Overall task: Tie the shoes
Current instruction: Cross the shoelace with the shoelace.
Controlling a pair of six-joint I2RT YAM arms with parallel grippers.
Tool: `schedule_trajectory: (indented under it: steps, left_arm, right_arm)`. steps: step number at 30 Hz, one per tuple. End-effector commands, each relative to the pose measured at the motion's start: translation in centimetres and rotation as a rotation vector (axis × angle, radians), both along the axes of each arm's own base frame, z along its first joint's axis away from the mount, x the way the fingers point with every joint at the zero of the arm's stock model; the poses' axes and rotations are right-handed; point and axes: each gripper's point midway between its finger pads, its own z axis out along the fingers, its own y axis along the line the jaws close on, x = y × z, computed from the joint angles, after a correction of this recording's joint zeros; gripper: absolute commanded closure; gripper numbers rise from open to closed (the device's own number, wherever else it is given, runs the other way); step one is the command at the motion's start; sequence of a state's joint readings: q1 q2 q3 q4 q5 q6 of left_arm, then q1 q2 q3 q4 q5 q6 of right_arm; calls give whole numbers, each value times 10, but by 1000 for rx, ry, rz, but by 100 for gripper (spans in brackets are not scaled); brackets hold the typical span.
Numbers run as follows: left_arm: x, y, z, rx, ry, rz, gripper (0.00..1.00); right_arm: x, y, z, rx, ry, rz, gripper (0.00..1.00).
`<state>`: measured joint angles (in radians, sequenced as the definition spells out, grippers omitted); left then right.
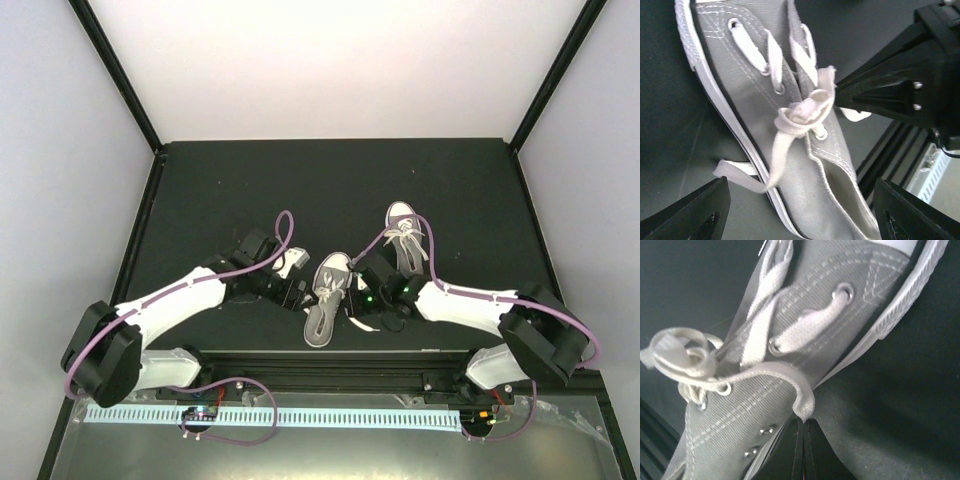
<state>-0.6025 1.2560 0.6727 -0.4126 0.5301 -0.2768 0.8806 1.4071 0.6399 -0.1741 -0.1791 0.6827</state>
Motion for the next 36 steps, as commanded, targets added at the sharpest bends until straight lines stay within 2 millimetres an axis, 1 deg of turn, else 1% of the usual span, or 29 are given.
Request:
schedule_trajectory:
  steps: [1,3,4,6,8,10,14,18,22,27,36]
  left_arm:
    - [-14,-1,24,-11,45,-55,19]
    - [-9,-2,27,-16,20,-46,20]
    - [-5,-7,30,-40,-1,-51,21]
    - [1,-15,32,-70,-8,-62,29]
    - [10,-23,28,-72,-2,-65,39]
    - [21,-30,28,-86,-24,-72,45]
    - [37,-42,33,-100,-72,-90,46]
    - [48,-48,29,-83,-90,-106,43]
    - [49,-50,16,-45,-66,-130,46]
    - [41,-54,6,-26,-44,-156,59]
    - [40,-51,-6,21,-30,-146,60]
  right_arm:
    - [-3,2,4,26,-11,8,98]
    - [-3,1,5,30,-10,9,98]
    - [-4,2,5,32,-8,11,98]
    - [-4,2,5,36,-7,14,98]
    - [-5,2,6,38,-7,14,99]
    - [-5,3,7,42,-8,14,98]
    - [-6,4,7,49,0,21,98]
    - [-8,5,6,51,8,30,98]
    - [-8,6,7,53,11,32,99]
    - [-8,6,5,51,15,33,98]
    - [-9,7,4,53,20,35,98]
